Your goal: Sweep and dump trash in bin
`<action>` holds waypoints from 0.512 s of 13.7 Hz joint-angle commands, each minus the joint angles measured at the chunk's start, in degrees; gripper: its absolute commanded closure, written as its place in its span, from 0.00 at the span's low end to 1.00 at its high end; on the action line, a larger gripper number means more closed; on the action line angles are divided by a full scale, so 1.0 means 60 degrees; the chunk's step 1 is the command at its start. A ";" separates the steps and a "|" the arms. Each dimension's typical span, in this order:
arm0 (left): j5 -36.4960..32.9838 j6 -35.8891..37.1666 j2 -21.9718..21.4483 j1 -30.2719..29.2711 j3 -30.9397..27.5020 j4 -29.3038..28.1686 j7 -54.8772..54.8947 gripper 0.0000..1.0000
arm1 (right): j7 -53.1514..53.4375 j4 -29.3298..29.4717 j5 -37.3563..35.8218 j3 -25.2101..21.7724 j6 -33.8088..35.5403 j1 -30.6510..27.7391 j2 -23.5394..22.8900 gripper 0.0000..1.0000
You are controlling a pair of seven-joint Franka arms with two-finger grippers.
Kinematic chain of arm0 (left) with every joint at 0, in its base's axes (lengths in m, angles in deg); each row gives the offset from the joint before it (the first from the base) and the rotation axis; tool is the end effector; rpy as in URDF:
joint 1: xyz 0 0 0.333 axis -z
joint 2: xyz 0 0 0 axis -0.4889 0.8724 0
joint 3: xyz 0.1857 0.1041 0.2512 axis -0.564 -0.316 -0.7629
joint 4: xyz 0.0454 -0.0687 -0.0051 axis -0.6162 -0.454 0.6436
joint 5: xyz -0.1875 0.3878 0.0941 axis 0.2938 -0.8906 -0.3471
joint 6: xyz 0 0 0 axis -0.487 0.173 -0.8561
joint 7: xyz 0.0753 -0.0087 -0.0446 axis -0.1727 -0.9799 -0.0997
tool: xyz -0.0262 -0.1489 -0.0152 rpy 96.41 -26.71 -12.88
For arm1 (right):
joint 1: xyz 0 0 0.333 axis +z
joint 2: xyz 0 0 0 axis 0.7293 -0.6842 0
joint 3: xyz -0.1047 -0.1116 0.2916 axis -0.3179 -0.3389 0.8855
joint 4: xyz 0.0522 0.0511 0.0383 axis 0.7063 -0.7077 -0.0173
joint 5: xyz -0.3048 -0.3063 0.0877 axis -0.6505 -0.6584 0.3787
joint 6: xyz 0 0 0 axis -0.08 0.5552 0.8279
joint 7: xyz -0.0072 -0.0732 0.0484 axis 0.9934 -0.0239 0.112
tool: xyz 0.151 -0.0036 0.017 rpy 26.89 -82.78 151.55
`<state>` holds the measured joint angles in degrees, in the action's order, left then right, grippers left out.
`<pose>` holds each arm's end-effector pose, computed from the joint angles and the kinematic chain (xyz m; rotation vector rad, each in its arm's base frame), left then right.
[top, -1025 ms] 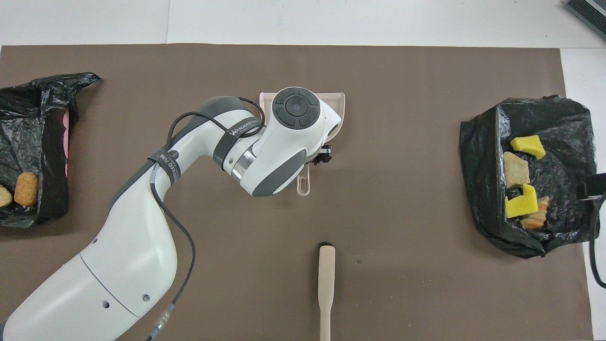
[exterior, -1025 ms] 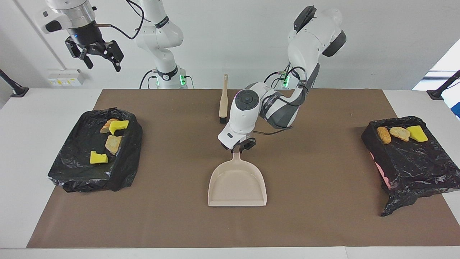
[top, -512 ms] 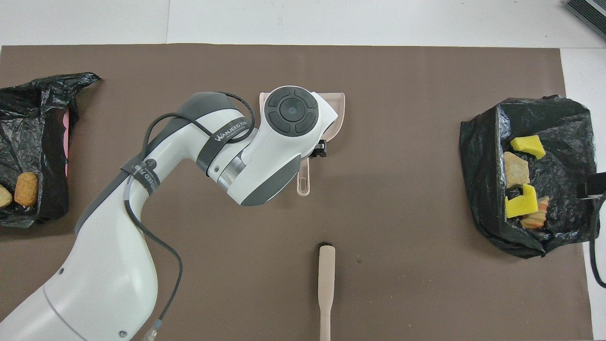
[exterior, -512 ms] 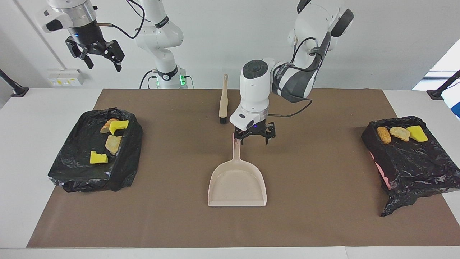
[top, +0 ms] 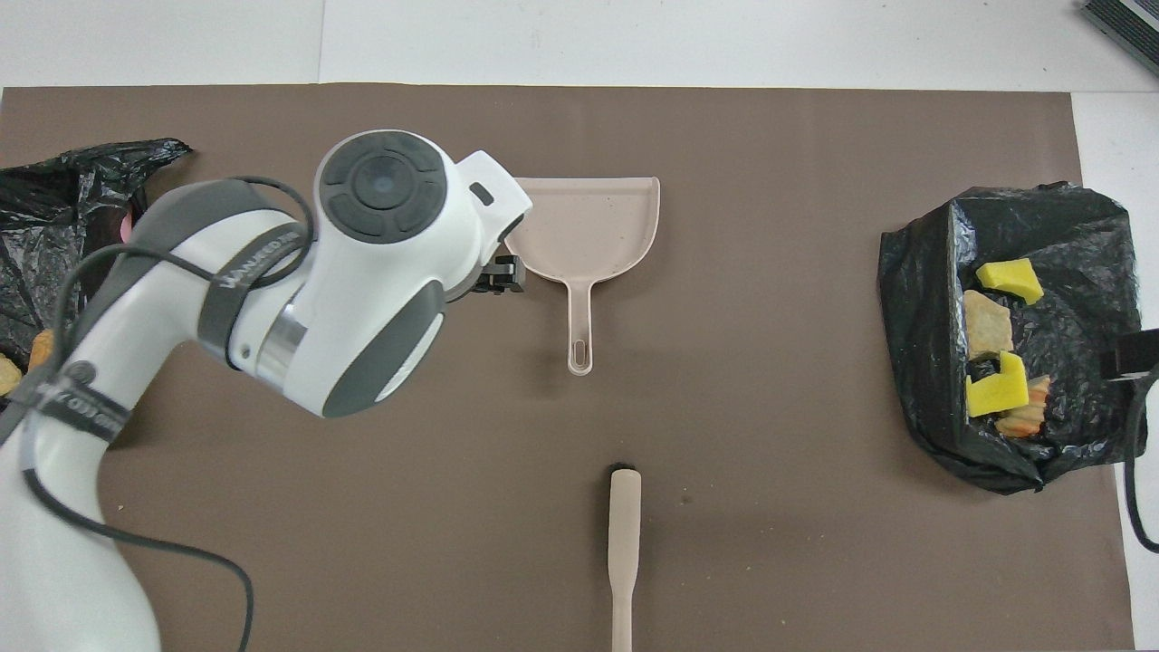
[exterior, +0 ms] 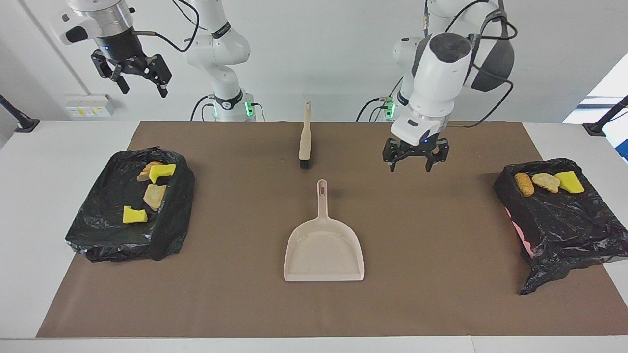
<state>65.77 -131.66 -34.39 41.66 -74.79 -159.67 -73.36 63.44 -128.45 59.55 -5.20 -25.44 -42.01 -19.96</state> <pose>0.6087 -0.2310 0.5276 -3.0847 0.1895 -0.1051 0.5354 -0.0367 0.6677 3.1046 -0.1806 -0.0344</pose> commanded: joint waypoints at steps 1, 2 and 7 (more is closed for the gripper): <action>0.0450 0.0447 -0.0965 -0.0029 -0.0804 -0.0437 0.1204 0.00 | -0.0360 0.0111 0.0002 0.0050 0.0142 -0.0130 0.0016 0.00; 0.0713 0.0623 -0.1242 -0.0015 -0.1271 -0.0422 0.1745 0.00 | -0.0345 0.0111 0.0002 0.0035 0.0171 -0.0145 0.0016 0.00; 0.0979 0.2028 -0.1919 -0.0277 -0.2520 0.0307 0.4133 0.00 | -0.0331 0.0096 0.0017 0.0035 0.0171 -0.0160 0.0016 0.00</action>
<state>70.45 -122.38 -45.07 41.01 -89.14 -159.33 -52.83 63.44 -128.43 59.55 -5.25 -25.44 -42.05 -19.96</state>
